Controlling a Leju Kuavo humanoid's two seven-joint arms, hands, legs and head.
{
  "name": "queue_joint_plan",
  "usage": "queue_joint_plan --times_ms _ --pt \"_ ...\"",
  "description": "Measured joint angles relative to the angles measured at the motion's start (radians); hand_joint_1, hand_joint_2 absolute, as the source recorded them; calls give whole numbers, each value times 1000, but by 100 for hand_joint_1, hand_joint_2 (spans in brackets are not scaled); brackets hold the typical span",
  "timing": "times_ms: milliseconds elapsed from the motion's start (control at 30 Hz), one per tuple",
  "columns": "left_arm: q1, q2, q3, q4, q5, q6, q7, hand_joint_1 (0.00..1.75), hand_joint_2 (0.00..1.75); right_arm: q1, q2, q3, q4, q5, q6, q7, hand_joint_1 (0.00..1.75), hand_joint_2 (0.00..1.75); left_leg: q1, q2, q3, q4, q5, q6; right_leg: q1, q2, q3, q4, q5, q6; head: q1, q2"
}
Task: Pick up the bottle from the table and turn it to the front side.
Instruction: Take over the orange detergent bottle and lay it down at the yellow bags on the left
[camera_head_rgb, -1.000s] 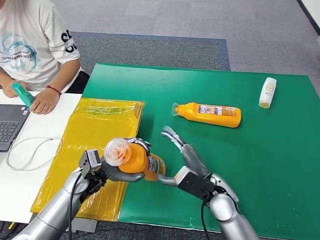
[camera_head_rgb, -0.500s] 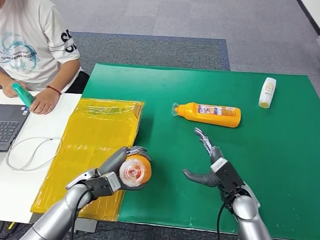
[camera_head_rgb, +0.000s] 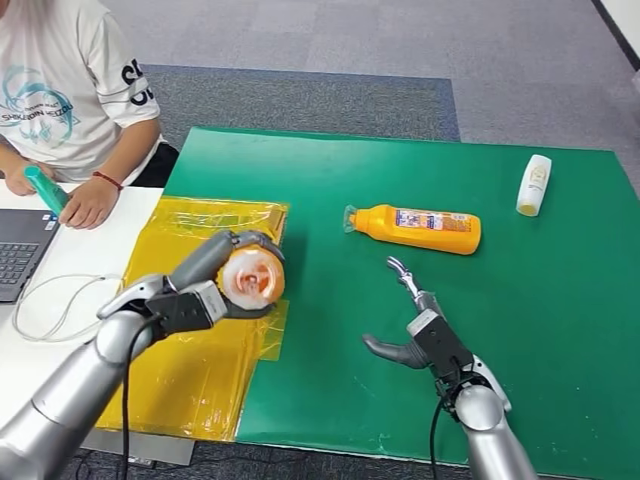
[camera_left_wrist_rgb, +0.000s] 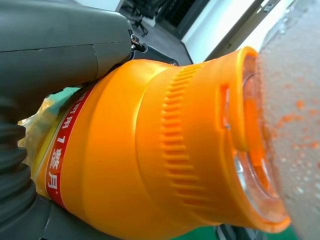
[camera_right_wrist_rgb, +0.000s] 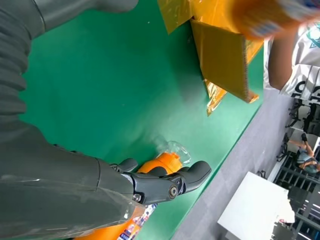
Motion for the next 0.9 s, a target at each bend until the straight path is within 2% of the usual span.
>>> queue_joint_plan --times_ms 133,233,333,433,533,667,800,900 --pt "-136 53 -5 31 154 -123 100 175 175 -24 13 1 38 1 1 -12 0 175 0 0 0 0 0 0 0 0 0 0 1 -1 0 0" --pt "-273 121 -51 116 326 -284 176 175 175 -61 22 9 87 2 4 -29 0 175 0 1 0 0 2 -1 1 1 -1 0 2 -2 0 0" --pt "-437 201 -152 227 513 -468 252 175 175 -113 32 33 151 -1 7 -47 0 175 1 3 0 0 3 -3 1 4 -4 1 4 -4 0 0" --pt "-594 257 -318 316 672 -608 351 175 175 -164 46 65 207 -10 10 -50 0 175 2 3 -1 0 3 -3 2 4 -4 1 4 -4 0 0" --pt "-704 293 -508 356 803 -653 428 175 175 -204 61 97 243 -16 14 -41 0 175 2 3 -1 0 3 -3 2 4 -4 1 4 -4 0 0" --pt "-803 317 -724 368 901 -680 500 175 175 -238 79 130 274 -17 16 -27 0 175 2 3 -3 0 4 -3 3 4 -4 1 4 -4 0 0" --pt "-853 323 -837 369 899 -709 558 175 175 -254 88 153 294 -16 12 -13 0 175 2 3 -4 0 4 -3 3 3 -5 1 5 -4 0 0" --pt "-865 321 -888 370 857 -692 552 175 175 -258 93 163 301 -14 2 -2 0 175 2 2 -4 0 4 -3 3 2 -5 1 5 -4 0 0"
